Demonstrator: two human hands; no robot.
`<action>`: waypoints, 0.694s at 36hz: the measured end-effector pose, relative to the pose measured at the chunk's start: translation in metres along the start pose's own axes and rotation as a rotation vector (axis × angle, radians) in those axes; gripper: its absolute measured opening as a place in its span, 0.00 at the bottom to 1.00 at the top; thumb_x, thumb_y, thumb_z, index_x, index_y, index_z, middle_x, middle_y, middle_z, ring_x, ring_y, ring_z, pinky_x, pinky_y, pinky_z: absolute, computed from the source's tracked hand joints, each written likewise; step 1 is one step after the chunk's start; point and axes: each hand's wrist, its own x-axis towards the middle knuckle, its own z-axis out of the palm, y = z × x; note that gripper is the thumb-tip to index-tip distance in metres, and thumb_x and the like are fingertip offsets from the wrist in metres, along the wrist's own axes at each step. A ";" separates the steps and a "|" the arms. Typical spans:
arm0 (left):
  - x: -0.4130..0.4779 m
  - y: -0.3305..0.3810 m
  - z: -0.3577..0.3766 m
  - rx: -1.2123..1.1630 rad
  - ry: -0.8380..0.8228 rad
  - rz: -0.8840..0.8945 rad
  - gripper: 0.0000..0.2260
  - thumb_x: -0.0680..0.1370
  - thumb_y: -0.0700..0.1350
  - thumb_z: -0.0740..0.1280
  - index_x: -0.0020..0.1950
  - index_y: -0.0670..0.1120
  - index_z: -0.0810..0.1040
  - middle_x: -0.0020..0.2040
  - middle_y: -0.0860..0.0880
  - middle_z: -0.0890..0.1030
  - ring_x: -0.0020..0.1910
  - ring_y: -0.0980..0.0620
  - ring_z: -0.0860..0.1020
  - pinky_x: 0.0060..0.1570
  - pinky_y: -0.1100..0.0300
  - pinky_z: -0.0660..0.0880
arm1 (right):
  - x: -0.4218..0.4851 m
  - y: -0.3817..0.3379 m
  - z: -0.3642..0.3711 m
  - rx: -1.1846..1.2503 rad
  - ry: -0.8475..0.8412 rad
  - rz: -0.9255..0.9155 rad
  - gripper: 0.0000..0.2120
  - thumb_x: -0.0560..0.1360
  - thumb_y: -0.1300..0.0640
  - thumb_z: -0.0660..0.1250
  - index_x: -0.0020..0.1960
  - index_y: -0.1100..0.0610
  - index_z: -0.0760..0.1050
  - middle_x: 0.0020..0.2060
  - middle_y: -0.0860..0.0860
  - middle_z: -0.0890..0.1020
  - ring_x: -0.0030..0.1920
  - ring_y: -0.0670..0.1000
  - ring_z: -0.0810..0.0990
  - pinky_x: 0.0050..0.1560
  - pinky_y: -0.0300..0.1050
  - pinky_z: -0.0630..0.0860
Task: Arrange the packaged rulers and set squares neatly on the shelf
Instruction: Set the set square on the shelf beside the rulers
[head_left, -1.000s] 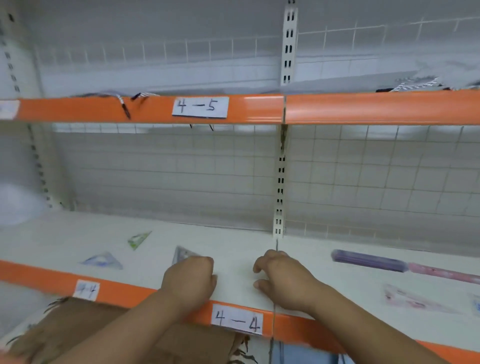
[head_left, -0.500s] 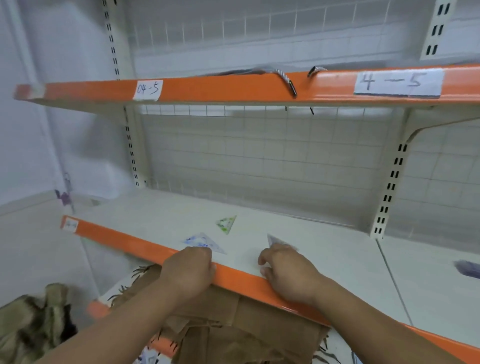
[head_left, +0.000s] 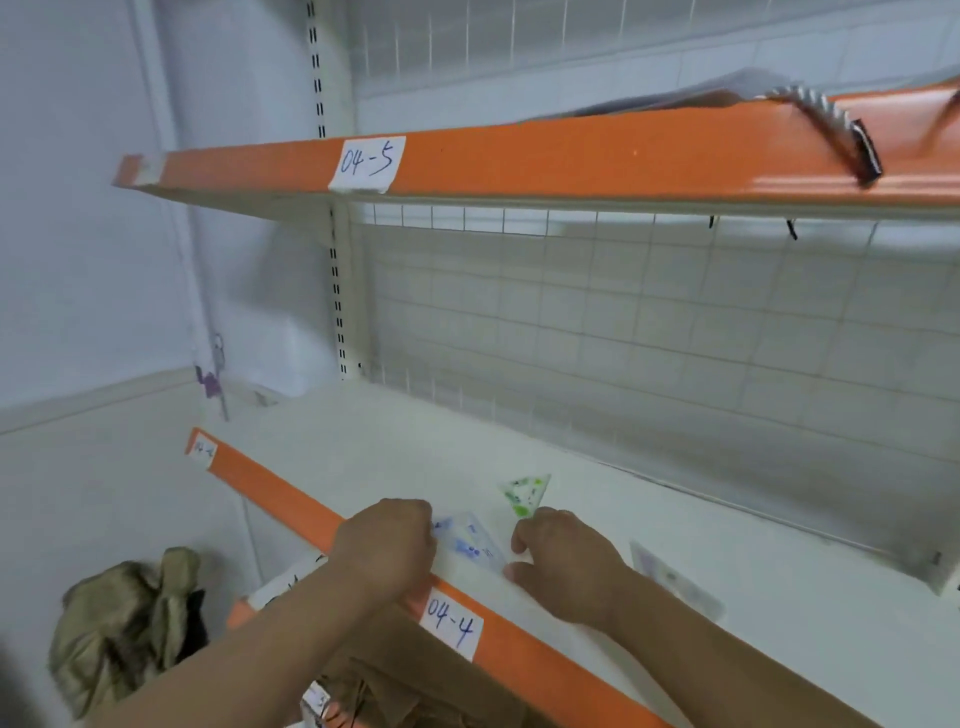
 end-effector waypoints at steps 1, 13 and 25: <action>0.004 -0.002 0.002 -0.001 -0.003 -0.005 0.06 0.81 0.47 0.56 0.46 0.50 0.70 0.48 0.51 0.77 0.49 0.51 0.76 0.42 0.60 0.69 | 0.005 -0.002 0.001 0.008 -0.007 0.002 0.19 0.78 0.45 0.61 0.62 0.55 0.72 0.60 0.53 0.74 0.62 0.54 0.71 0.60 0.48 0.71; 0.040 -0.025 0.007 0.010 -0.044 0.041 0.06 0.81 0.50 0.57 0.48 0.50 0.70 0.55 0.49 0.77 0.53 0.50 0.75 0.45 0.59 0.69 | 0.046 -0.029 0.018 0.043 -0.042 0.203 0.23 0.76 0.40 0.61 0.61 0.56 0.71 0.60 0.54 0.72 0.61 0.54 0.72 0.56 0.47 0.70; 0.068 -0.036 0.018 -0.007 -0.089 0.187 0.11 0.82 0.51 0.57 0.57 0.47 0.75 0.57 0.49 0.77 0.57 0.50 0.75 0.52 0.59 0.70 | 0.058 -0.042 0.018 0.085 -0.059 0.335 0.14 0.77 0.53 0.63 0.57 0.61 0.72 0.57 0.59 0.75 0.57 0.58 0.76 0.45 0.43 0.69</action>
